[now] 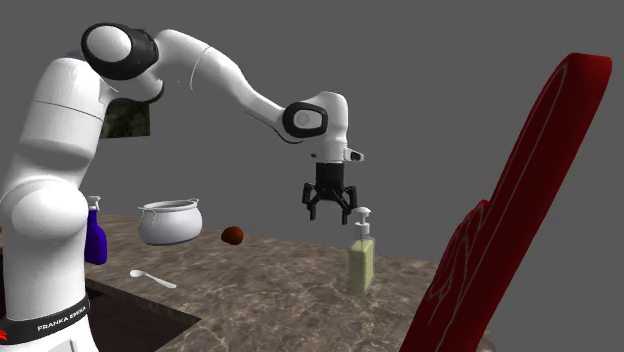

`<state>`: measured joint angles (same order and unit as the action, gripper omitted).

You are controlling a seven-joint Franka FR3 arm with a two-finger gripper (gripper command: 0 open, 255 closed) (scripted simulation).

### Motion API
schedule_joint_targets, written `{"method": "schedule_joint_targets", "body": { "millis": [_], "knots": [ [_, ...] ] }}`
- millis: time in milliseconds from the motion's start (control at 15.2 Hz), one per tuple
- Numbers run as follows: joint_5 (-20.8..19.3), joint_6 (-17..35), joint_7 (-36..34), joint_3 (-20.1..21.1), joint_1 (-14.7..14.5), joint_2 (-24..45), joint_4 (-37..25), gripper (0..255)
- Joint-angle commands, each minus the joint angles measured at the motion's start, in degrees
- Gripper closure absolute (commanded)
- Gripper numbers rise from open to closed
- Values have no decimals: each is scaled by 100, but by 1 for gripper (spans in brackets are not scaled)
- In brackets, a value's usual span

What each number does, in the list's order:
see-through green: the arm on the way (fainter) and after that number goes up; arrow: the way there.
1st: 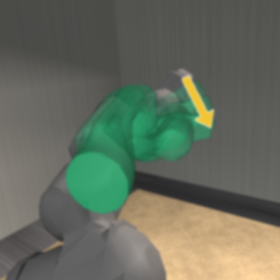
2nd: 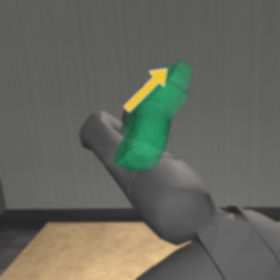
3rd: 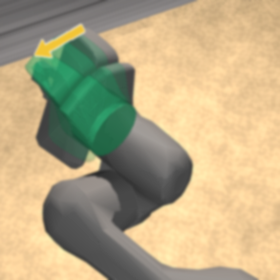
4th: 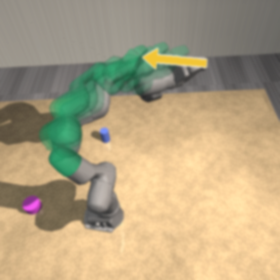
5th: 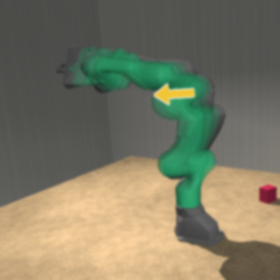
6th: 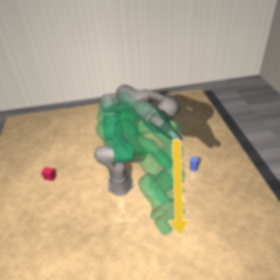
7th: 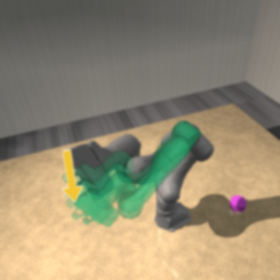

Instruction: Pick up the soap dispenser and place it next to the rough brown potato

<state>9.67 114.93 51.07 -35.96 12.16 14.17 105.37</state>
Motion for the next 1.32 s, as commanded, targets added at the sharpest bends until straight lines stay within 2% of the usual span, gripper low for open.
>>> {"method": "schedule_joint_targets", "body": {
  "millis": [0, 330, 858, 1254],
  "knots": [
    [305, -41, 309, 23, 250, 487, -426, 0],
    [874, -269, 783, 221, 930, 1625, -1625, 0],
    [1016, 198, 875, 317, 954, 1831, -1335, 0],
    [1016, 198, 875, 317, 954, 1831, -1335, 0]
  ]
}}
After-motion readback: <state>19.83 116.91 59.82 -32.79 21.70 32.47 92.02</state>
